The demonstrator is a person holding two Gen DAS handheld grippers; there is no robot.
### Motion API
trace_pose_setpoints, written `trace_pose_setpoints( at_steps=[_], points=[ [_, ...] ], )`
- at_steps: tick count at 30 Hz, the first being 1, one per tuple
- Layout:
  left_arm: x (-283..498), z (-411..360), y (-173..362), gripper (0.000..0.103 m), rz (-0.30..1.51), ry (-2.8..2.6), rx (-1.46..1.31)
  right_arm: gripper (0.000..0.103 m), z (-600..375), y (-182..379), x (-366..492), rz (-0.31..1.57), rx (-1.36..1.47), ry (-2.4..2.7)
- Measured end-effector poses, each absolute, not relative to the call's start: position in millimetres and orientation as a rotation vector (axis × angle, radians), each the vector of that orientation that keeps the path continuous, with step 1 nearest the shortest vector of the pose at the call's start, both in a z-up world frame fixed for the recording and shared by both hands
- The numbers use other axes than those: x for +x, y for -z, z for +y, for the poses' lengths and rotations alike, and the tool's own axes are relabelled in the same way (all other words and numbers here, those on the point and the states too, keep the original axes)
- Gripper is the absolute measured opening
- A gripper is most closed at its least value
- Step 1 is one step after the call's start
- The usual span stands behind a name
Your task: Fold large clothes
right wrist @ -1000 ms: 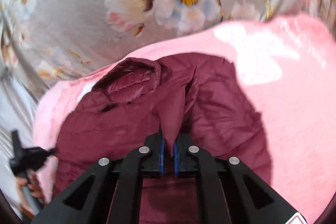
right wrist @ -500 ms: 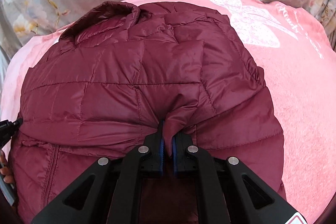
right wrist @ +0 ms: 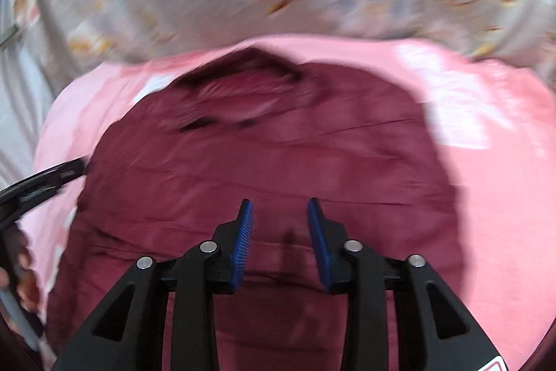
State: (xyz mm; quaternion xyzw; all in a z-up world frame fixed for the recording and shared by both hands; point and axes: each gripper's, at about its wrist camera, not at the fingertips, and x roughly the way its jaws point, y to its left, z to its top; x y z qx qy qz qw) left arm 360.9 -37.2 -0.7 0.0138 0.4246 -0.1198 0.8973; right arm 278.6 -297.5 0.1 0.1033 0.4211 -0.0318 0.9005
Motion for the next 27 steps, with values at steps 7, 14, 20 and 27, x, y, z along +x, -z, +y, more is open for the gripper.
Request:
trace_pose_setpoints(
  at_steps=[7,14,20,27],
  points=[
    [368.3,-61.2,60.8,0.044,0.958,0.214,0.059,0.028,-270.4,51.0,303.9,0.967,0.17,0.05],
    [351.1,-62.8,77.7,0.045,0.872,0.205,0.1,0.027,-258.6,65.8,296.0,0.921,0.094,0.069],
    [348.7,-67.5,79.5,0.045,0.842,0.191,0.126,0.027,-256.5,66.5,291.5,0.892,0.066,0.098],
    [349.1,-70.5,79.9,0.045,0.833,0.177,0.148,0.027,-256.5,66.8,291.8,0.888,0.066,0.099]
  ],
)
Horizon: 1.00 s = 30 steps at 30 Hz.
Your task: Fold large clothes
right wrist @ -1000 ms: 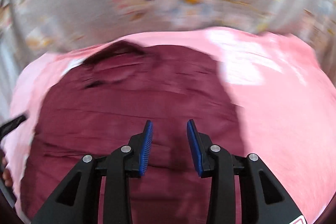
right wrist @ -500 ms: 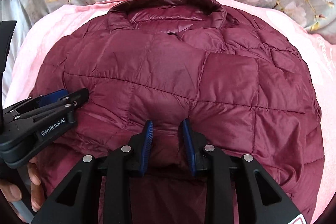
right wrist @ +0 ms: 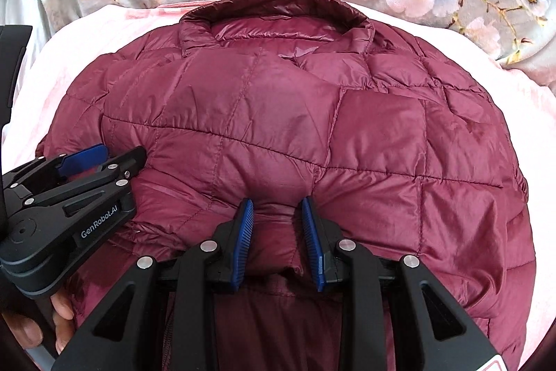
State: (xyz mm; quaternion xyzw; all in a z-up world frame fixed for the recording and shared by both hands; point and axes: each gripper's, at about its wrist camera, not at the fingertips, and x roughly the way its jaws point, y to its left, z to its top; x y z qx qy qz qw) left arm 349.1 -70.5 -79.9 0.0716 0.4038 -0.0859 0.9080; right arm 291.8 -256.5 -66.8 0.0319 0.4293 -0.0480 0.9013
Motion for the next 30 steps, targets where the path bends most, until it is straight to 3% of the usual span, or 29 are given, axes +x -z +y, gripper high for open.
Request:
trace_pose_setpoints(
  at_steps=[24,27,30],
  points=[
    [347.7,-77.1,80.3,0.046,0.824,0.146,0.194,0.028,-257.0,67.5,292.7,0.883,0.078,0.098],
    [348.8,-73.0,78.9,0.048,0.831,0.167,0.163,0.034,-259.9,66.4,292.9,0.884,0.104,0.073],
    [352.2,-59.4,72.0,0.058,0.864,0.257,0.075,0.041,-272.1,59.2,294.5,0.899,0.188,-0.018]
  ],
)
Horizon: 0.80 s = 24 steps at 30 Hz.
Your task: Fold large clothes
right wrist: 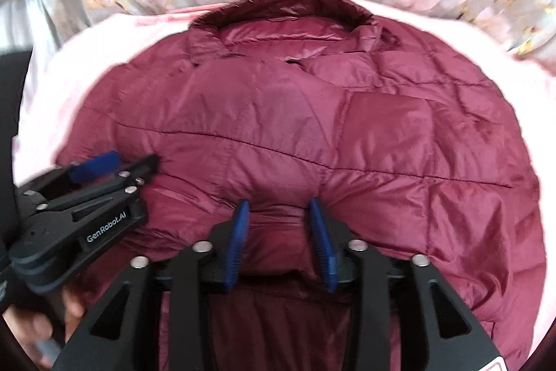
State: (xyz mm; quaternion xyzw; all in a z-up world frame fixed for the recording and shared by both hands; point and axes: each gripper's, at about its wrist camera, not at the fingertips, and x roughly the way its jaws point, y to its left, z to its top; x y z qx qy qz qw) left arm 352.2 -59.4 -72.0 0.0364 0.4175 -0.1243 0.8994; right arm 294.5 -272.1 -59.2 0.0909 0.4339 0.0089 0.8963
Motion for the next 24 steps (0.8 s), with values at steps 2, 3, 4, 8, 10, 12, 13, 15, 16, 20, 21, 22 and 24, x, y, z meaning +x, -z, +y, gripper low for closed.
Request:
trace_pose_setpoints(
  at_steps=[2,3,4,8,10,12,13,15,16,20,21,22,24],
  points=[
    [358.4,-49.6,60.0,0.06,0.908,0.305,0.021,0.044,-287.1,50.0,296.0,0.895,0.271,-0.052],
    [364.0,-43.0,51.0,0.061,0.915,0.325,-0.025,0.047,-301.6,40.6,299.1,0.874,0.326,-0.048],
    [371.6,-37.5,41.2,0.065,0.917,0.34,-0.075,0.047,-313.6,33.2,304.2,0.857,0.365,-0.041],
    [418.4,-34.8,14.2,0.073,0.948,0.4,-0.199,0.047,-357.3,10.2,339.1,0.806,0.489,-0.01],
    [444.6,-40.8,12.6,0.073,0.961,0.392,-0.213,0.047,-373.1,6.3,361.2,0.794,0.534,-0.004],
    [467.8,-47.6,20.2,0.073,0.996,0.385,-0.232,0.047,-384.7,8.5,382.3,0.797,0.588,-0.009],
    [475.7,-49.5,24.9,0.073,1.014,0.387,-0.248,0.047,-388.1,11.4,388.3,0.807,0.607,-0.007],
    [494.7,-54.4,40.4,0.073,1.064,0.394,-0.302,0.047,-392.1,21.3,405.1,0.847,0.623,0.012],
    [499.2,-55.3,45.4,0.073,1.073,0.392,-0.318,0.047,-391.8,27.0,414.3,0.874,0.609,0.03],
    [510.5,-63.5,57.1,0.071,1.084,0.398,-0.344,0.049,-377.0,42.1,432.9,0.935,0.546,0.029],
    [511.5,-66.0,57.9,0.069,1.087,0.408,-0.342,0.048,-370.6,42.9,436.3,0.948,0.537,0.006],
    [511.8,-69.4,58.9,0.061,1.09,0.424,-0.339,0.046,-363.4,42.0,439.3,0.955,0.536,-0.023],
    [512.6,-77.1,58.7,0.041,1.1,0.462,-0.323,0.029,-355.4,38.1,441.4,0.945,0.57,-0.095]
  ],
)
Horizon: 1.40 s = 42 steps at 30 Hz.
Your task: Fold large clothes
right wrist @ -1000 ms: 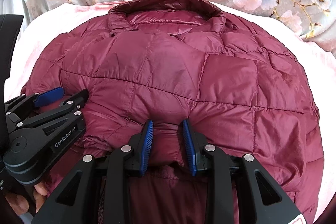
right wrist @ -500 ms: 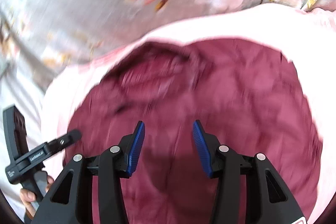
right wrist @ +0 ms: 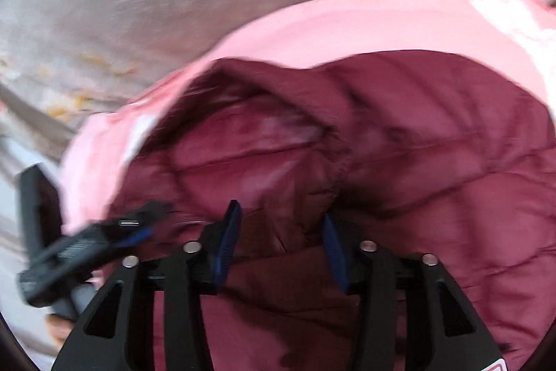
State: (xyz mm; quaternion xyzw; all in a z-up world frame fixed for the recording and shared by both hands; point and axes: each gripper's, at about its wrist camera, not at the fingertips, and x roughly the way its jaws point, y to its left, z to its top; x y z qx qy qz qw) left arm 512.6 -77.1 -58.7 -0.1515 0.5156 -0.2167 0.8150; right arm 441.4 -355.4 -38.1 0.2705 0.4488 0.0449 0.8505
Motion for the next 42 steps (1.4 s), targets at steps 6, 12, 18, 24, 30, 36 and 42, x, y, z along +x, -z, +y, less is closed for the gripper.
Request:
trace_pose_setpoints(
  at_steps=[6,12,18,24,30,36,42],
  points=[
    [508.1,-87.2,53.3,0.027,1.061,0.458,-0.255,0.026,-358.5,10.4,426.9,0.738,0.66,-0.197],
    [510.6,-84.9,62.3,0.026,1.07,0.434,-0.251,0.027,-358.4,39.7,426.6,0.862,0.648,-0.153],
    [506.5,-85.3,57.6,0.017,1.038,0.433,-0.207,0.006,-350.6,37.2,425.9,0.872,0.593,-0.152],
    [504.9,-79.7,65.0,0.018,1.045,0.434,-0.204,0.034,-368.5,33.9,398.3,0.831,0.63,-0.062],
    [504.5,-78.4,66.7,0.018,1.046,0.43,-0.223,0.033,-368.0,54.9,405.6,0.884,0.662,-0.072],
    [498.4,-70.5,56.5,0.011,1.014,0.436,-0.206,0.009,-360.1,25.9,403.2,0.77,0.665,-0.125],
    [490.5,-70.5,79.2,0.011,0.997,0.449,-0.137,0.006,-368.3,71.4,393.7,0.926,0.522,-0.009]
  ],
)
